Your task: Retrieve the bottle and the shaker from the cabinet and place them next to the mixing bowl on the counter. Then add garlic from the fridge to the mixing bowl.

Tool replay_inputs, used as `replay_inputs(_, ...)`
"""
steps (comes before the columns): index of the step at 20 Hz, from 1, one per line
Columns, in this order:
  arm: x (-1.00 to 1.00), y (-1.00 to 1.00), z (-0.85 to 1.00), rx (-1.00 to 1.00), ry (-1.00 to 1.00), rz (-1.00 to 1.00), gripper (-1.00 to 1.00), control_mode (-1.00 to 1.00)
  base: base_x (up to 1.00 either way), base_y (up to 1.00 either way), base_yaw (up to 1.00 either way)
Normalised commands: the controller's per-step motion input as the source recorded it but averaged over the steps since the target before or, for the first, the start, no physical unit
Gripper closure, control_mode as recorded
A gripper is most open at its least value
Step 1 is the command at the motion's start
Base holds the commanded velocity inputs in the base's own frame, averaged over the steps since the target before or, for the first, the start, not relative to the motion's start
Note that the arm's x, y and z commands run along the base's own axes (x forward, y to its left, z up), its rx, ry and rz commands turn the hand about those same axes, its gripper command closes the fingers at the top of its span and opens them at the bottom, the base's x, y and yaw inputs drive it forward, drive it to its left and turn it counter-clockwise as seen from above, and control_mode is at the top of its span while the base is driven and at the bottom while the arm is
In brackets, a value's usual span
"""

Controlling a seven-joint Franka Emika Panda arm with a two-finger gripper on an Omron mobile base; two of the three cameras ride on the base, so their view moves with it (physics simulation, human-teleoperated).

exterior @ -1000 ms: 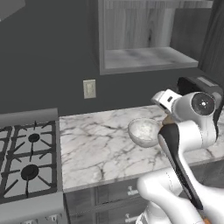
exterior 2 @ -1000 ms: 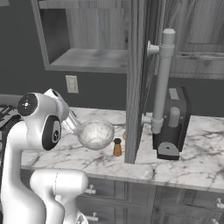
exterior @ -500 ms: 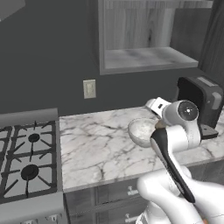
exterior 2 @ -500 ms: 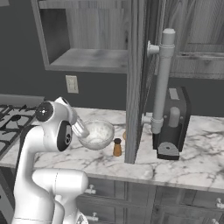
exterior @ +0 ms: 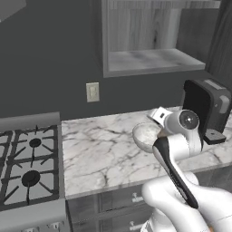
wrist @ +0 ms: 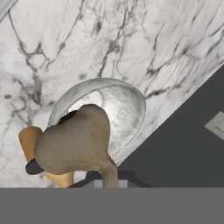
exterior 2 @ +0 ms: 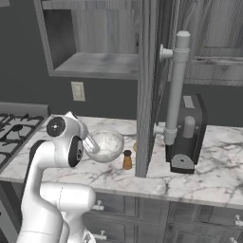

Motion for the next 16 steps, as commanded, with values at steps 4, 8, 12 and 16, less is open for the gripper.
replay_inputs(4, 0.00, 0.00, -0.32, 0.00, 0.00, 0.03, 1.00, -1.00, 0.00, 0.00, 0.00)
replay_inputs(8, 0.01, 0.00, -0.34, 0.00, 0.00, 0.03, 1.00, -1.00, 0.00, 0.00, 0.00)
replay_inputs(12, 0.10, 0.00, -0.34, 0.00, -0.01, 0.03, 1.00, -1.00, 0.00, 0.00, 0.00)
replay_inputs(16, 0.22, 0.00, -0.32, 0.00, -0.05, 0.03, 1.00, -1.00, 0.00, 0.00, 0.00)
